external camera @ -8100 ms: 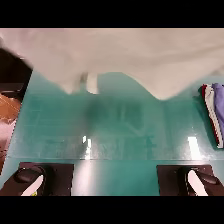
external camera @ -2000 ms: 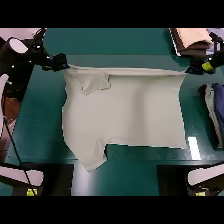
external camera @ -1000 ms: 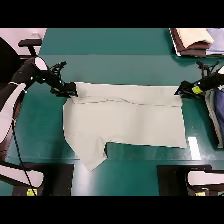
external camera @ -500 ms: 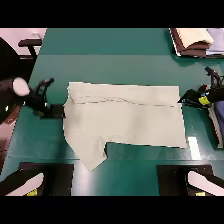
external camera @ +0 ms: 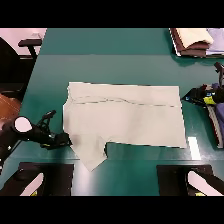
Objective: Fold the shirts.
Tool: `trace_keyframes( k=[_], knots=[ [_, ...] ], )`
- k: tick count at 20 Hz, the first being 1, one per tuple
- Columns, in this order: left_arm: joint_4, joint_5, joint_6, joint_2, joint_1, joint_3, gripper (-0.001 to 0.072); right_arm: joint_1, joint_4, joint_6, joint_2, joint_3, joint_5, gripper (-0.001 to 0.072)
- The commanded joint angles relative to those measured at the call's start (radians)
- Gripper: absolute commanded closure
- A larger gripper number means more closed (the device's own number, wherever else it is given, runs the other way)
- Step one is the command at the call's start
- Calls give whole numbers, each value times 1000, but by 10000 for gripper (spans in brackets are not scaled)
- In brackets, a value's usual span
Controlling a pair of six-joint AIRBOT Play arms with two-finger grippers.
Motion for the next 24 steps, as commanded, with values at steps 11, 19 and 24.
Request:
trace_keyframes(
  k=[11, 19, 24],
  knots=[
    [-246, 147, 135, 16, 0, -94, 678, -78, -63, 1, 70, -117, 134, 258],
    [-247, 116, 179, 22, 0, -16, 678, -438, -106, 0, 117, -471, 207, 249],
    [-246, 113, 179, 22, 0, -13, 678, -369, -103, 1, 33, -532, 158, 259]
  ],
)
